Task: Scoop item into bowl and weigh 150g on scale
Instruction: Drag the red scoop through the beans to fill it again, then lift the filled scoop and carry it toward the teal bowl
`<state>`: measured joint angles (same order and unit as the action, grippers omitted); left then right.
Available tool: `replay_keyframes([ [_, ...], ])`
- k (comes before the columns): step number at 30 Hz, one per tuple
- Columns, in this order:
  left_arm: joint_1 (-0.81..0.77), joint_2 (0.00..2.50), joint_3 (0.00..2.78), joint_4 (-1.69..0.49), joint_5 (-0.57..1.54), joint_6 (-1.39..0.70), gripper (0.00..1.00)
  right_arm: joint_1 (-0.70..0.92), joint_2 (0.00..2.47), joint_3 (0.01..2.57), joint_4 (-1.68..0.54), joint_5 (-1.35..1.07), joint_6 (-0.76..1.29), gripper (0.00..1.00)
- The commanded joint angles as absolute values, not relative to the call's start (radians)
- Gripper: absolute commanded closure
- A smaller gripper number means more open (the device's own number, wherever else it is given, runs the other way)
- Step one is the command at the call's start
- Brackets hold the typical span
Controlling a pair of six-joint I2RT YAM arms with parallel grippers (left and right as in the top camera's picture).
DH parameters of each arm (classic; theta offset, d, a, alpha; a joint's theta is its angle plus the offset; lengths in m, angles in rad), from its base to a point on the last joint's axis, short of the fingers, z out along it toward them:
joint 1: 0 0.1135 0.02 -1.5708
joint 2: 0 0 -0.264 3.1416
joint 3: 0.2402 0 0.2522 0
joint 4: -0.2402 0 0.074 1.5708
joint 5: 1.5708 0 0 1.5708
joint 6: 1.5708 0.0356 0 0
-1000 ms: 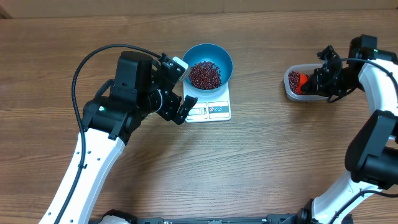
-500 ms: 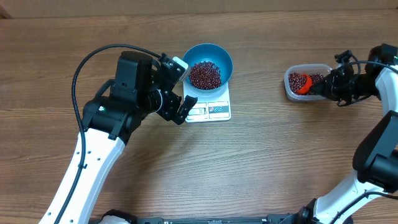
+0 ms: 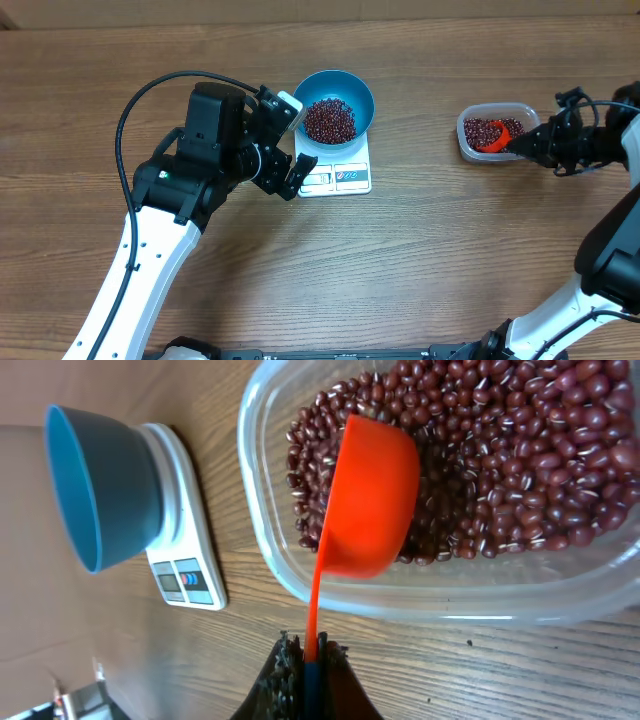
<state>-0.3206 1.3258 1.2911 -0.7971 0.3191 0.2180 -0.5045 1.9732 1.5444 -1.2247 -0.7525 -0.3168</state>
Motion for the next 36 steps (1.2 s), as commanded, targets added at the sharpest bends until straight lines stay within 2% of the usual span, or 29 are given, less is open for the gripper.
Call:
replay_keyframes([
  [1, -0.321, 1.314, 1.304, -0.797, 0.333, 0.24, 0.0, -0.529, 1.981, 1.538, -1.231, -0.841, -0.35, 0.96],
  [33, -0.321, 1.314, 1.304, -0.797, 0.333, 0.24, 0.01, -0.557, 1.98, 1.538, -1.291, -0.978, -0.403, 0.96],
  [36, -0.321, 1.314, 1.304, -0.797, 0.333, 0.24, 0.0, -0.557, 1.979, 1.538, -1.317, -1.035, -0.466, 0.96],
])
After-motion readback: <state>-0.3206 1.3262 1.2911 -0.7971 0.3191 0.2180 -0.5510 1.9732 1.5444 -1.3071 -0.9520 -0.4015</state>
